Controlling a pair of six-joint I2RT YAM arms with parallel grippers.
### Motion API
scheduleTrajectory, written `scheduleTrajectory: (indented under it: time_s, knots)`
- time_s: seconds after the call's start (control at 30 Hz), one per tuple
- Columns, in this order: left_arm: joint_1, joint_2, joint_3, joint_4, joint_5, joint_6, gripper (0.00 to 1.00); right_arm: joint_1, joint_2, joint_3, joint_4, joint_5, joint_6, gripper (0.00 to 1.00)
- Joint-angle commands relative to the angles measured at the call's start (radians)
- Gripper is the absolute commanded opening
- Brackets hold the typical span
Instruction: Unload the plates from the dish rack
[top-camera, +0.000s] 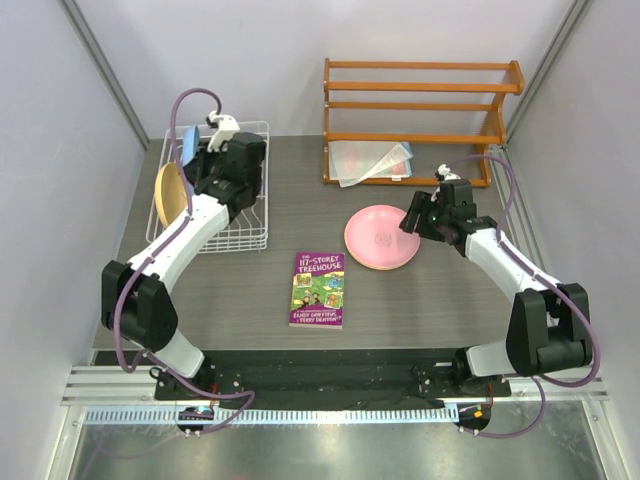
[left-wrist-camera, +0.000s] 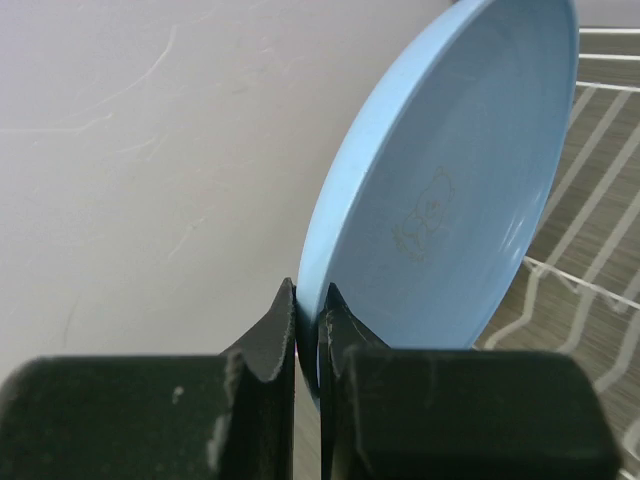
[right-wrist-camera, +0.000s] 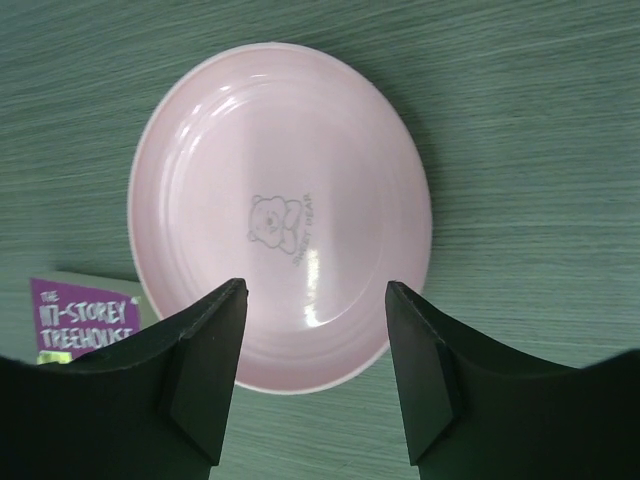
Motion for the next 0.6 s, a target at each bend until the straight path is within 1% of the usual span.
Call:
scheduleTrajectory:
  time_s: [0.0,0.03,0.07,0.1,0.13,0.17,0.2,0.23,0.27,0.33,0.37,0.47,0.57]
  knots:
    - [-0.097,-0.044,0.125,-0.17,0.105,-0.17,0.0,0.003,-0.062,-0.005,0.096,-0.122,0.027,0.64]
    - [-0.107,-0.042,0.147,-0.225,0.242,-0.274,0.0,0.005,-0.062,-0.007,0.127,-0.145,0.037,0.65]
    - [-0.12,-0.037,0.188,-0.268,0.324,-0.318,0.0,0.006,-0.06,-0.005,0.139,-0.177,0.068,0.67]
    - [-0.125,-0.037,0.195,-0.304,0.411,-0.345,0.0,0.011,-0.059,-0.003,0.15,-0.199,0.083,0.67]
    - [-0.13,-0.039,0.192,-0.299,0.579,-0.372,0.0,0.012,-0.054,-0.003,0.185,-0.226,0.099,0.67]
    - [-0.133,-0.039,0.175,-0.293,0.645,-0.428,0.0,0.017,-0.051,-0.007,0.206,-0.26,0.114,0.67]
    - [-0.133,-0.042,0.158,-0.252,0.727,-0.451,0.0,0.026,-0.048,-0.01,0.228,-0.28,0.148,0.67]
    - [-0.133,-0.045,0.146,-0.234,0.857,-0.467,0.0,0.029,-0.04,-0.013,0.268,-0.295,0.162,0.67]
    - [-0.133,-0.045,0.121,-0.214,0.915,-0.514,0.0,0.032,-0.034,-0.016,0.298,-0.305,0.178,0.67]
    - [-0.133,-0.044,0.104,-0.168,0.999,-0.55,0.0,0.046,-0.021,-0.019,0.344,-0.329,0.206,0.67]
    - [-0.133,-0.041,0.095,-0.157,1.062,-0.592,0.0,0.052,-0.016,-0.019,0.355,-0.334,0.212,0.67]
    - [-0.134,-0.033,0.064,-0.121,1.172,-0.629,0.0,0.063,0.007,-0.019,0.397,-0.343,0.232,0.67]
    - [-0.134,-0.025,0.041,-0.097,1.208,-0.665,0.0,0.069,0.036,-0.013,0.417,-0.348,0.24,0.67]
